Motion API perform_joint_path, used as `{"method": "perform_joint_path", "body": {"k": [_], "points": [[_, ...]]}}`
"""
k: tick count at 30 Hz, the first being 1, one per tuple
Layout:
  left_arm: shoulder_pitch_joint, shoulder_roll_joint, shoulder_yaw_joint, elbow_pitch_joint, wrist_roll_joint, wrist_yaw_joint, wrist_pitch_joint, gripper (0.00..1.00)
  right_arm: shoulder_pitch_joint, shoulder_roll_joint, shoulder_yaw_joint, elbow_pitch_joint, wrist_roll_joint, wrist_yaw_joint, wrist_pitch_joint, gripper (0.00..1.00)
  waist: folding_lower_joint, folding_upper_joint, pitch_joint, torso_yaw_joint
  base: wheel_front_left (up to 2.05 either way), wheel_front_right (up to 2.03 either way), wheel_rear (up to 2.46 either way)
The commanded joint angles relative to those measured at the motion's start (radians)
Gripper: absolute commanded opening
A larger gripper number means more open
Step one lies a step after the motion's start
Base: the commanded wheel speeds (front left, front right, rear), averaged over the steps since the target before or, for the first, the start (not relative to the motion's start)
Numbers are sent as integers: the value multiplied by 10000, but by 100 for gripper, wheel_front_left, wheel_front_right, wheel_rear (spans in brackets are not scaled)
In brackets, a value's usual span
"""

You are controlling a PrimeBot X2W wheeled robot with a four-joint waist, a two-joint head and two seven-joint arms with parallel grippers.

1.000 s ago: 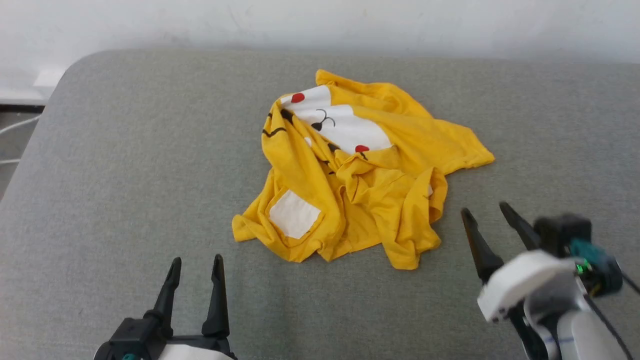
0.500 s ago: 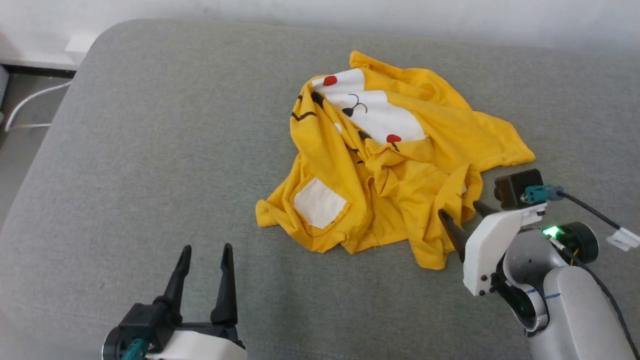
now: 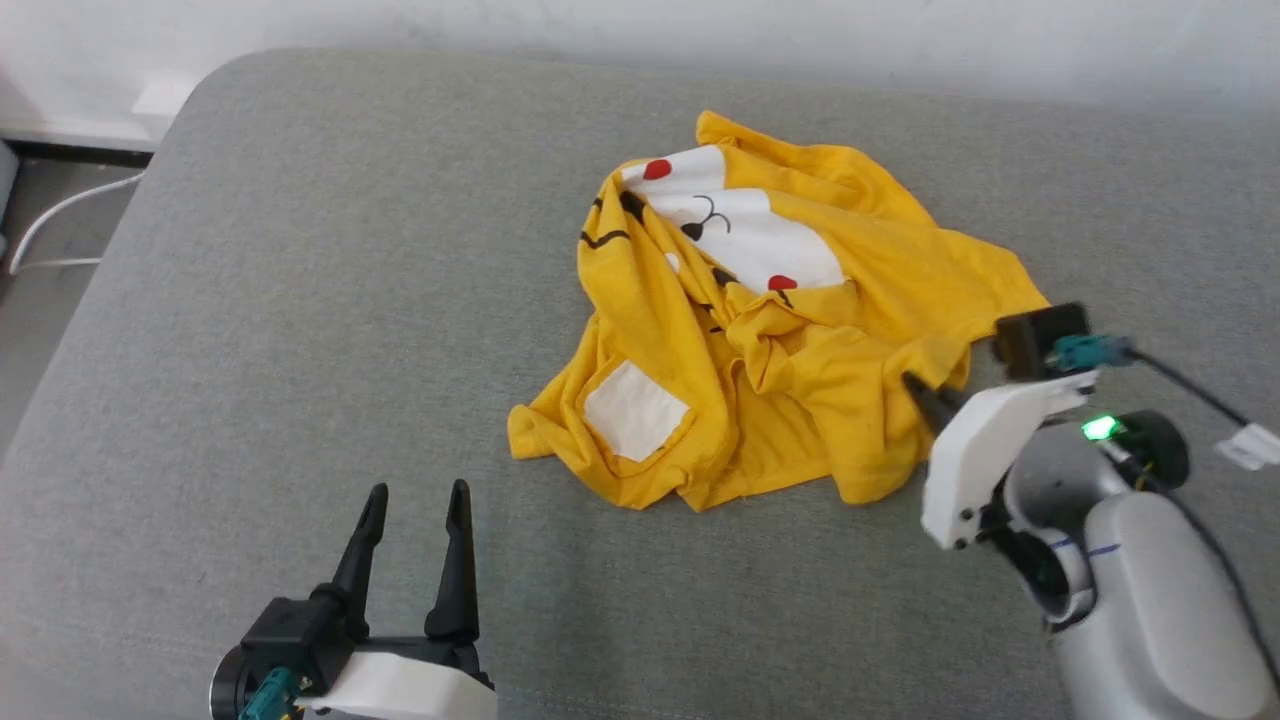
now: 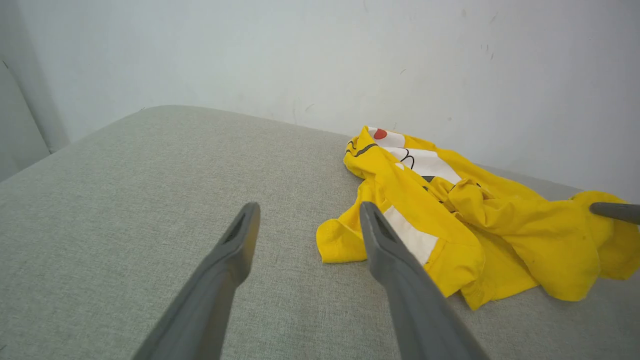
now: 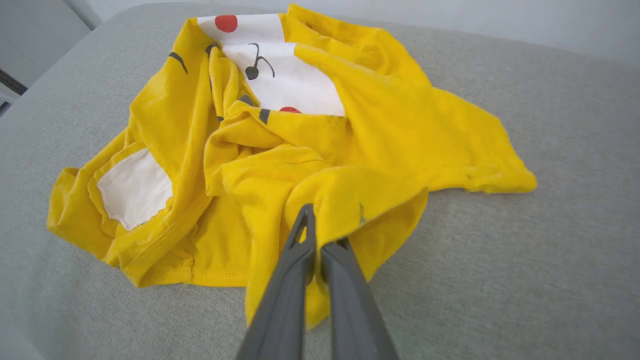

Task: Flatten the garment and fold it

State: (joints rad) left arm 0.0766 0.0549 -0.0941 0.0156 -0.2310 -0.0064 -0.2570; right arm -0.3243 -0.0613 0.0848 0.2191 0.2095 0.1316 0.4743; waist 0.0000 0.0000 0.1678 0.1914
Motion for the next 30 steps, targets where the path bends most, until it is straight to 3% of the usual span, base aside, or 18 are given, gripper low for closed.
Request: {"method": "perform_joint_path", "body": {"k": [1, 5, 9, 14, 16, 17, 22, 30], "points": [[-39, -46, 32, -3, -87, 79, -47, 100, -218, -140, -264, -216, 102, -9, 21, 0, 0, 0, -114, -258, 0, 0, 0], [-25, -46, 15, -15, -134, 100, -47, 100, -94, -528, -1412, -746, 189, -9, 394, 0, 0, 0, -161, -452, 0, 0, 0], [33, -46, 64, -13, -195, 101, -47, 100, 696, -862, -3341, -1343, 75, -9, 872, 0, 0, 0, -185, -549, 0, 0, 0], [125, -46, 86, 65, -229, 59, -47, 100, 1726, -275, -6631, -1536, -344, -9, 1006, 0, 0, 0, -196, -569, 0, 0, 0], [138, -46, 120, 82, -226, 53, -47, 100, 1901, -91, -7544, -1377, -736, -9, 878, 59, 0, 0, -203, -594, 0, 0, 0], [140, -46, 128, 89, -211, 48, -47, 100, 1926, -21, -7883, -1266, -829, -9, 712, 100, 0, 0, -211, -611, 0, 0, 0], [164, -47, 200, 137, -83, -11, -47, 100, 1716, 99, -7867, -861, -786, -9, 28, 100, 0, 0, -295, -745, 0, 0, 0], [181, -47, 135, 229, -53, -63, -47, 100, 1418, 107, -6201, -1467, -187, -9, -132, 100, 0, 0, -433, -772, 0, 0, 0]]}}
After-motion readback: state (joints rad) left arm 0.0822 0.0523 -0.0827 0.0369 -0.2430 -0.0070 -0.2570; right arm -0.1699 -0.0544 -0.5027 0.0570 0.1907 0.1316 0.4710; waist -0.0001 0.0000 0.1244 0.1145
